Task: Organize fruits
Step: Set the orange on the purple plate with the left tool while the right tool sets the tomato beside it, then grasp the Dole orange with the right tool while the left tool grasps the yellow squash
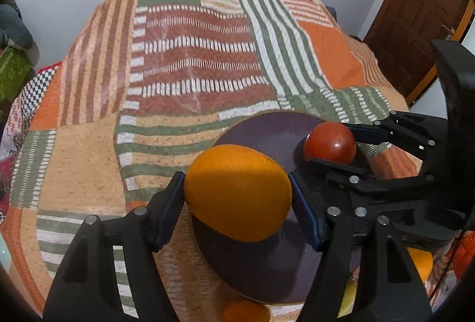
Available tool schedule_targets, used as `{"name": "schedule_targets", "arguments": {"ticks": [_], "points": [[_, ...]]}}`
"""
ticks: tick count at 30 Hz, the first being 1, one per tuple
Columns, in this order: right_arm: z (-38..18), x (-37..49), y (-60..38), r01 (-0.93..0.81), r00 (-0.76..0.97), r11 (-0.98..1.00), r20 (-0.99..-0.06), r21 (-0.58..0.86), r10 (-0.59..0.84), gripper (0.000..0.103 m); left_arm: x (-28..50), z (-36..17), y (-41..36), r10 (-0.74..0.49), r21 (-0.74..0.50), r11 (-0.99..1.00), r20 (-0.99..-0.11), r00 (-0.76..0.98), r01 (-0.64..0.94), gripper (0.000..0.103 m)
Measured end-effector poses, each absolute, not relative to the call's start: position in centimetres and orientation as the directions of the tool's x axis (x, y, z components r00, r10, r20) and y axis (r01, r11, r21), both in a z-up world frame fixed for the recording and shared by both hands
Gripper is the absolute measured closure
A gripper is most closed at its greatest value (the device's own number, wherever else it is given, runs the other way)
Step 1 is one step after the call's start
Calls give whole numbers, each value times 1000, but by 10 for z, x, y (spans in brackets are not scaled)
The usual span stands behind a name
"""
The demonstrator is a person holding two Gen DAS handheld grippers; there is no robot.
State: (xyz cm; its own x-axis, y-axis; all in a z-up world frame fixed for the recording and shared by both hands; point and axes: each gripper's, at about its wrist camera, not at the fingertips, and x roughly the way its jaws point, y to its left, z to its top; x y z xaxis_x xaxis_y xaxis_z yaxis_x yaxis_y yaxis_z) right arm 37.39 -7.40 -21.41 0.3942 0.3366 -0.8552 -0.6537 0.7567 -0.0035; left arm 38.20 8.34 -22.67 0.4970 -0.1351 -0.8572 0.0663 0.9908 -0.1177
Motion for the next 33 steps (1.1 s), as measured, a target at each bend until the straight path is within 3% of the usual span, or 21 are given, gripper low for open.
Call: {"name": "schedule_targets", "arguments": {"ticks": [6,14,31,33], "points": [[-223,379,-76,-657,363,754,-873,7,325,51,387,-238,80,-126,-105,992,-867,482,70,35],[-203,369,-82,-662,404,749,-846,-8,348,42,375,-204,88,-115,-105,993,-826,551,50,21],[-133,260,-134,-606,565,796,-715,-21,411,37,265,-138,66,-90,-69,996,-755,649,59,20],[-134,250,-141,-592,573,806,-708,-9,413,32,252,-139,61,-99,-79,995,-760,643,60,20]]}}
